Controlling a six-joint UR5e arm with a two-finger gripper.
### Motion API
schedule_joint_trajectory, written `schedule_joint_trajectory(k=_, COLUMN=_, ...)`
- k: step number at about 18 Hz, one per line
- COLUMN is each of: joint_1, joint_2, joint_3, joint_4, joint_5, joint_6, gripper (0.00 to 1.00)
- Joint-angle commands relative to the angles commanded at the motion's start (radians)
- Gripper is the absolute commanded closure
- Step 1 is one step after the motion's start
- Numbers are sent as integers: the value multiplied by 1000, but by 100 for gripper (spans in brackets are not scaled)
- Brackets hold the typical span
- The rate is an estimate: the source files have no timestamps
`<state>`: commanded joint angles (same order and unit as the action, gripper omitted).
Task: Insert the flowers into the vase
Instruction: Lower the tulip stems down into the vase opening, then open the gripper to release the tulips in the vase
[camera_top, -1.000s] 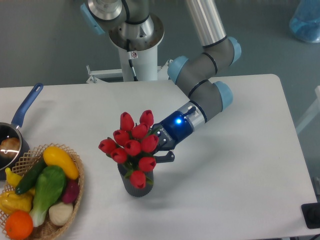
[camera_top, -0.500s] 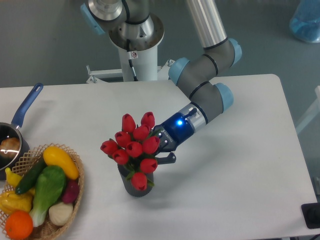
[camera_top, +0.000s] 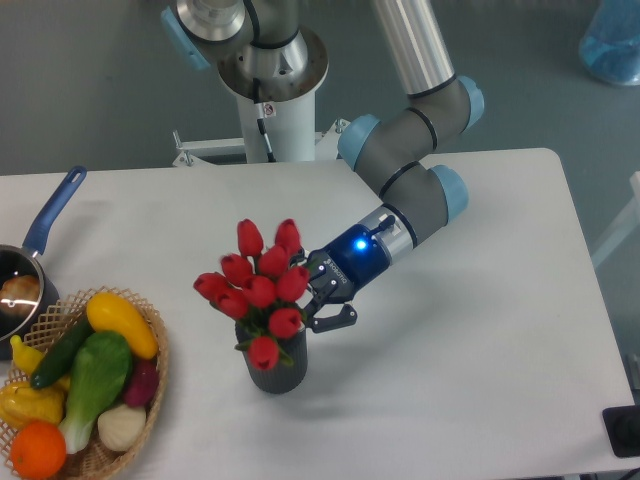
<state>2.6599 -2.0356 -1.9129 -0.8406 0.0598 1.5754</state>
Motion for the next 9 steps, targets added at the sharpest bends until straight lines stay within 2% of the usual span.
schedule_joint_trajectory(k=9, joint_1=2, joint_2=2, joint_3=0, joint_4=2, joint_5=-2, joint_6=20, gripper=22)
